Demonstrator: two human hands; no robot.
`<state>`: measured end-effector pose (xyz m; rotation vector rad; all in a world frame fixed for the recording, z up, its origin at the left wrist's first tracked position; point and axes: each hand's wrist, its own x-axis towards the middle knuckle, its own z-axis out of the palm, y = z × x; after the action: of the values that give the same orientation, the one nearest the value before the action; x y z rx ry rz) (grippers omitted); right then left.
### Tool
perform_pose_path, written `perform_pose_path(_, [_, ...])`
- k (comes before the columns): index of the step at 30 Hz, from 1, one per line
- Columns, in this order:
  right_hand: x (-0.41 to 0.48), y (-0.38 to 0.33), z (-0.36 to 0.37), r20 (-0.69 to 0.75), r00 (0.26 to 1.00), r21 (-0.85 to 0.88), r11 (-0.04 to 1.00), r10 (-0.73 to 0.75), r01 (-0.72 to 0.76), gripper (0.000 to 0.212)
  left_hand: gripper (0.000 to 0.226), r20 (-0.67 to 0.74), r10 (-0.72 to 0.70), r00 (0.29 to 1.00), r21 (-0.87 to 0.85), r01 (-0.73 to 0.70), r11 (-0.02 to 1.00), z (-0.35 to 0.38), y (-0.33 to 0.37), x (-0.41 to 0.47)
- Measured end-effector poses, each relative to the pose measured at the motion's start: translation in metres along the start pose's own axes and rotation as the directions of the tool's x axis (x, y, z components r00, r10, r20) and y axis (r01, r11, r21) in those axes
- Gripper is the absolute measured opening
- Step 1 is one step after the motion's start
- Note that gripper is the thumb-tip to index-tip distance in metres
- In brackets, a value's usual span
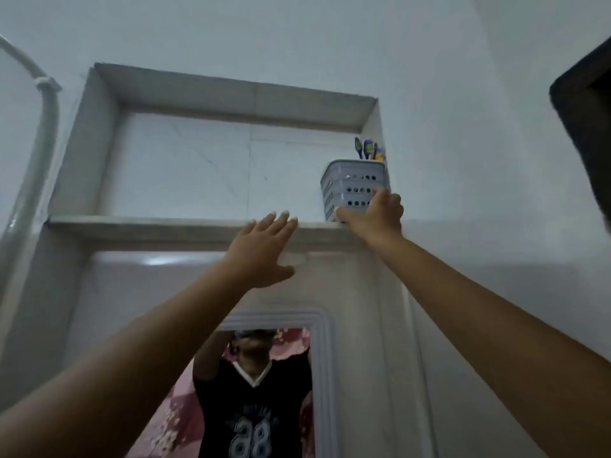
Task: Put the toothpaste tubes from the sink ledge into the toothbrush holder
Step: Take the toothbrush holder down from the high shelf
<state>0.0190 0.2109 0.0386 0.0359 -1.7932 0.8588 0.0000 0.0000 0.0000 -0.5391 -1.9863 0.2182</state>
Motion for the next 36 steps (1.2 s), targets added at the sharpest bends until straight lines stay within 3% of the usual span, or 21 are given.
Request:
perform_pose_path(9, [0.040, -0.022, 0.014, -0.066, 0.989, -0.044, 0.990, 0.131, -0.134, 0.130, 0.100, -0.017, -0.001, 1.000, -0.020, 0.000, 1.000, 0.023, -0.015, 0.015])
perform_pose_path(15, [0.038, -0.030, 0.002, -0.087, 0.975, 0.157, 0.970, 0.203, -0.188, 0.124, 0.097, 0.061, -0.004, 0.998, -0.129, 0.012, 0.992, 0.015, -0.016, 0.015])
perform_pose_path(17, [0.032, -0.033, -0.010, -0.056, 0.982, 0.214, 0.963, 0.179, -0.163, 0.115, 0.087, 0.112, -0.041, 0.993, -0.250, 0.068, 0.966, 0.001, -0.010, 0.019])
perform_pose_path(19, [0.020, -0.037, -0.028, -0.039, 0.990, 0.256, 0.959, 0.135, -0.121, 0.105, 0.074, 0.192, -0.103, 0.976, -0.508, 0.189, 0.840, -0.019, -0.005, 0.018])
perform_pose_path(22, [-0.002, -0.046, -0.056, -0.012, 0.997, 0.339, 0.939, 0.071, -0.063, 0.107, 0.068, 0.236, -0.110, 0.966, -0.883, 0.260, 0.391, -0.038, -0.006, 0.010])
perform_pose_path(24, [-0.027, -0.052, -0.073, 0.047, 0.998, 0.424, 0.903, 0.051, -0.066, 0.123, 0.076, 0.192, -0.180, 0.965, -0.964, 0.219, 0.148, -0.044, -0.004, -0.004])
perform_pose_path(27, [-0.069, -0.043, -0.083, 0.141, 0.989, 0.530, 0.841, 0.041, -0.110, 0.123, 0.060, 0.163, -0.246, 0.956, -0.986, 0.147, -0.083, -0.054, 0.011, -0.034])
perform_pose_path(29, [-0.111, -0.030, -0.084, 0.213, 0.976, 0.556, 0.816, 0.047, -0.161, 0.114, 0.063, 0.192, -0.189, 0.963, -0.968, 0.154, -0.200, -0.060, 0.029, -0.065])
perform_pose_path(33, [-0.192, 0.020, -0.069, 0.390, 0.917, 0.597, 0.737, 0.079, -0.317, 0.092, 0.069, 0.310, -0.115, 0.944, -0.912, 0.261, -0.317, -0.043, 0.066, -0.141])
perform_pose_path(36, [-0.259, 0.069, -0.050, 0.455, 0.882, 0.561, 0.729, 0.124, -0.392, 0.102, 0.062, 0.439, -0.133, 0.889, -0.843, 0.356, -0.402, -0.011, 0.098, -0.197])
